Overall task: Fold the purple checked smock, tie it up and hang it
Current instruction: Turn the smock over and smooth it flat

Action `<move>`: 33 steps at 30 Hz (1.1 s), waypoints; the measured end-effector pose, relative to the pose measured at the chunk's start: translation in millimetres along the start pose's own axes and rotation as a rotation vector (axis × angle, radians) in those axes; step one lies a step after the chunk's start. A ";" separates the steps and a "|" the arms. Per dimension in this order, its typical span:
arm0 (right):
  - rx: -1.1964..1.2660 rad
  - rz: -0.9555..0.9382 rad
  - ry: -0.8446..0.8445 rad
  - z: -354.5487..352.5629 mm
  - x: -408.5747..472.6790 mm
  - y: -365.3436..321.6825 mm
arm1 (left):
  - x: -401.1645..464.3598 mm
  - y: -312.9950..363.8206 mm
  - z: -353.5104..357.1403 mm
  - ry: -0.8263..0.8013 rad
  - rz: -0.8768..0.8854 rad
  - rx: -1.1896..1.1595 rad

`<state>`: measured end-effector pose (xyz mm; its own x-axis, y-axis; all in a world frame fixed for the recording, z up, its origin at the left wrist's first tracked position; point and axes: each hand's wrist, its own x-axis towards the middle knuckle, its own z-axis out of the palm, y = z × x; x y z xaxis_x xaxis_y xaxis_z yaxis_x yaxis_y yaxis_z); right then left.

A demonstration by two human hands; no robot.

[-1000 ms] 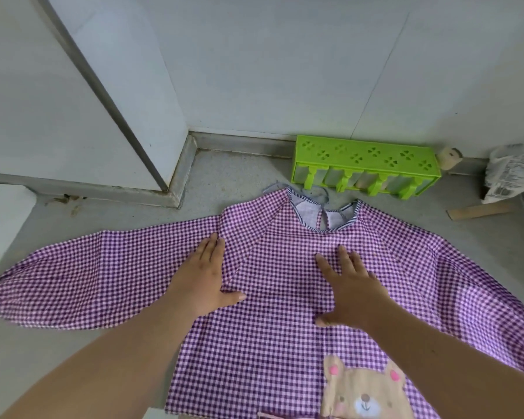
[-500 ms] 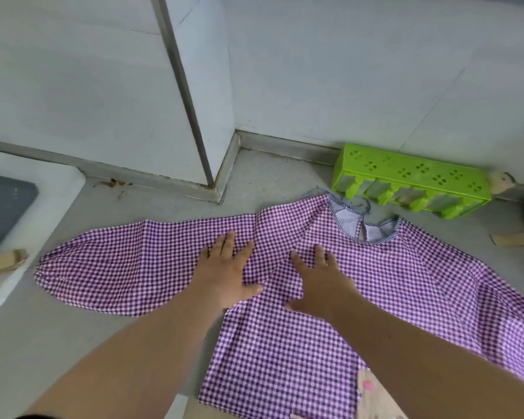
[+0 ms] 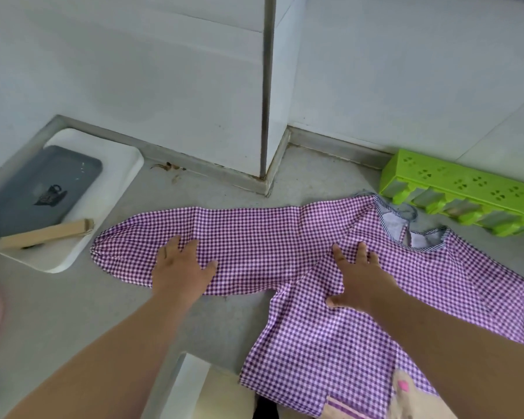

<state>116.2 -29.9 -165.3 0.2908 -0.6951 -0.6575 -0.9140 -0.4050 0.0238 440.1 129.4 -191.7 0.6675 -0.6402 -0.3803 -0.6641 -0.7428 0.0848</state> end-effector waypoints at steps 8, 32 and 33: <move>-0.007 0.014 -0.011 -1.6 -0.7 -1.6 | 9.5 -27.4 12.1 -0.034 -0.526 -0.376; -0.079 -0.004 0.036 0.4 -2.7 1.3 | -9.2 45.5 -59.6 -0.020 -0.280 -1.332; -0.077 -0.002 0.046 0.7 -3.5 3.6 | -17.4 64.7 -74.9 -0.021 -0.167 -1.359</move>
<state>111.8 -28.6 -163.4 0.3073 -0.7200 -0.6222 -0.8895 -0.4497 0.0810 410.7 77.8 -110.7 0.6929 -0.5307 -0.4881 0.2822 -0.4233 0.8609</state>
